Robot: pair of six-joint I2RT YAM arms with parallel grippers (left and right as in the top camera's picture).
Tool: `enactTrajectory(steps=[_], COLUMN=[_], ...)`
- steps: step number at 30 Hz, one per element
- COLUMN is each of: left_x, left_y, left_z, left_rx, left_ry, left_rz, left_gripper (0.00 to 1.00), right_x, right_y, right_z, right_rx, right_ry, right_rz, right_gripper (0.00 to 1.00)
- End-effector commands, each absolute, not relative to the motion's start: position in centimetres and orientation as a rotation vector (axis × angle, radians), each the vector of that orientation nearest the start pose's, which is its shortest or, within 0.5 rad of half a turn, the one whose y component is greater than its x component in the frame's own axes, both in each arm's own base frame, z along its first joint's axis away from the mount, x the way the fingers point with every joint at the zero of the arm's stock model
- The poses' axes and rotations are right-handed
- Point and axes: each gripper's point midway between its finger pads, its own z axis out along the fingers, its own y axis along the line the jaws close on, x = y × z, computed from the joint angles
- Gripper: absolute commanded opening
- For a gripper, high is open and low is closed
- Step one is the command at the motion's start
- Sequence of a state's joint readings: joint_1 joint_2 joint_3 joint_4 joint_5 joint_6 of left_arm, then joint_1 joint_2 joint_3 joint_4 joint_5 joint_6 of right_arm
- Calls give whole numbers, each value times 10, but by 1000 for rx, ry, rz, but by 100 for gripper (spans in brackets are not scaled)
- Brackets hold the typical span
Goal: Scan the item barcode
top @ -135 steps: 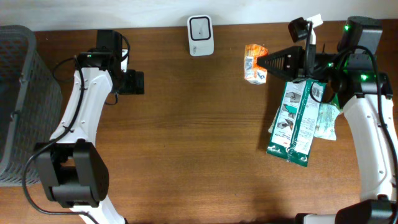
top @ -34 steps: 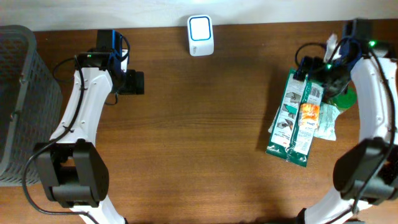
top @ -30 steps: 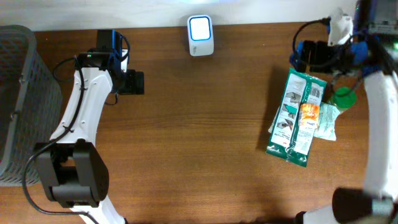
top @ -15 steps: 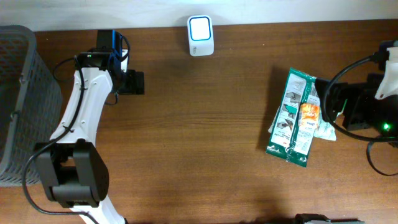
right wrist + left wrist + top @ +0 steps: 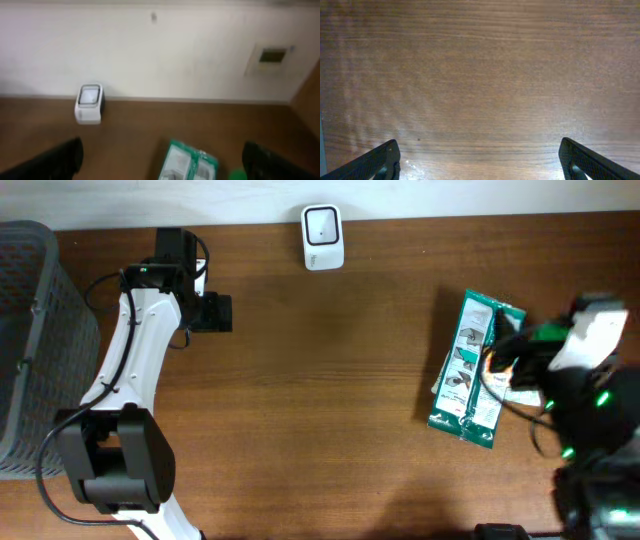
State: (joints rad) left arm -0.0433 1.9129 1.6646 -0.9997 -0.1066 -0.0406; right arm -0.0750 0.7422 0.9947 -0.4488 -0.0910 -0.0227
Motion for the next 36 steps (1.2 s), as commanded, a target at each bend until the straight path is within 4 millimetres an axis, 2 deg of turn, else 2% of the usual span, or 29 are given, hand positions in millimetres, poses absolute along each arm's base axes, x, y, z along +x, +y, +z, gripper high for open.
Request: enactTrajectory(steps=[1, 4, 6, 10, 13, 17, 18, 36], left_x=[441, 441, 441, 441, 441, 441, 441, 441], left_y=[1, 1, 1, 1, 1, 1, 1, 1], left_z=[137, 137, 137, 137, 137, 137, 137, 137], left_rx=[-1, -1, -1, -1, -1, -1, -1, 0], left_ry=[2786, 2786, 2786, 2786, 2786, 2786, 2786, 2788], left_rz=[143, 143, 142, 142, 142, 142, 143, 142], left_gripper=[99, 99, 99, 99, 99, 99, 99, 99], right_x=[272, 254, 250, 246, 246, 246, 246, 246], right_y=[-1, 5, 9, 13, 13, 13, 14, 14], right_z=[319, 285, 263, 230, 202, 176, 157, 156], right_rx=[-34, -46, -52, -53, -9, -6, -3, -3], right_ry=[1694, 1572, 1524, 1466, 1479, 1568, 1644, 1648], right_rz=[20, 16, 22, 48, 96, 99, 100, 100], right_gripper=[98, 98, 98, 98, 98, 98, 98, 98])
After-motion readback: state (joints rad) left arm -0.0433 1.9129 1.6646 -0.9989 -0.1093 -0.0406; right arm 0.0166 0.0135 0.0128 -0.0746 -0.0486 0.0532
